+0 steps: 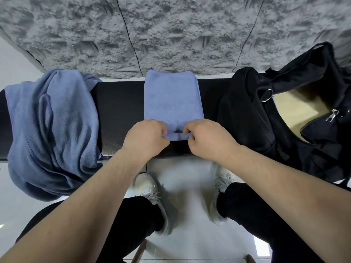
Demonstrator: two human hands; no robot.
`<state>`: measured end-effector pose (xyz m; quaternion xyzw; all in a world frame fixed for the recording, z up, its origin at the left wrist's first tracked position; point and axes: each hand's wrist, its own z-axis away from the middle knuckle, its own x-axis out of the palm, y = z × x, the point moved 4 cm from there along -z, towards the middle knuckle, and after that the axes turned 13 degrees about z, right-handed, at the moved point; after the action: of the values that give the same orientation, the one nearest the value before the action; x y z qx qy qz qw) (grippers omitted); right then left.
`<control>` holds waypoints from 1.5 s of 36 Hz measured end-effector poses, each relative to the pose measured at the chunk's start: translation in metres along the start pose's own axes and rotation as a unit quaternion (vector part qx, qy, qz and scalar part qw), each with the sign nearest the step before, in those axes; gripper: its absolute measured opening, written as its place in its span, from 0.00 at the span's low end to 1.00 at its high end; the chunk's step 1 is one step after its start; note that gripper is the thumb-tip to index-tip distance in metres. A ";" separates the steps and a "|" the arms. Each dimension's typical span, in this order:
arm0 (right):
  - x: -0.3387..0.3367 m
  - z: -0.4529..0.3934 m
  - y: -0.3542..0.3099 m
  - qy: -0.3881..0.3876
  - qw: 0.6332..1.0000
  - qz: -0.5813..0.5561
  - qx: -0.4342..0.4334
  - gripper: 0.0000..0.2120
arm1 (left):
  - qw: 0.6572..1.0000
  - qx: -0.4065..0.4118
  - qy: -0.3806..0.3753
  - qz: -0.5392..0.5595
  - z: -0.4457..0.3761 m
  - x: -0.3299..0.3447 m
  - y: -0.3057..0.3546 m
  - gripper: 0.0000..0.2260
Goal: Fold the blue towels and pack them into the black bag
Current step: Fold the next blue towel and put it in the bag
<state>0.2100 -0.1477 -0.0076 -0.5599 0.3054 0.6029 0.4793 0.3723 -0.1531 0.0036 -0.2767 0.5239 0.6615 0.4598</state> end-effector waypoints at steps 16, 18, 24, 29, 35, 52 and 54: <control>-0.008 -0.013 0.015 -0.003 0.999 -0.045 0.024 0.09 | 0.999 0.022 0.012 0.042 -0.009 0.001 -0.007 0.11; -0.010 -0.014 0.015 0.031 0.999 -0.007 0.006 0.09 | 0.997 0.048 0.041 0.033 -0.011 0.000 -0.007 0.13; -0.007 -0.013 0.006 0.030 0.999 0.031 -0.006 0.12 | 0.998 0.027 0.055 0.028 -0.011 0.002 -0.004 0.14; -0.004 -0.013 0.005 0.042 0.998 0.043 -0.012 0.12 | 0.998 0.017 0.056 0.035 -0.011 0.004 -0.002 0.14; -0.001 -0.005 -0.001 0.087 0.991 0.090 -0.039 0.09 | 0.998 0.049 0.042 0.025 -0.006 0.007 0.001 0.09; -0.004 -0.002 0.003 0.015 0.998 0.041 -0.033 0.16 | 0.994 0.058 0.078 -0.049 -0.001 0.004 0.007 0.11; -0.004 0.001 0.005 -0.002 0.999 0.025 -0.027 0.16 | 0.995 0.050 0.067 -0.056 0.002 0.004 0.009 0.11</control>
<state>0.2048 -0.1490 -0.0040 -0.5637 0.3020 0.6234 0.4499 0.3629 -0.1503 0.0048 -0.3255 0.5696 0.5879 0.4733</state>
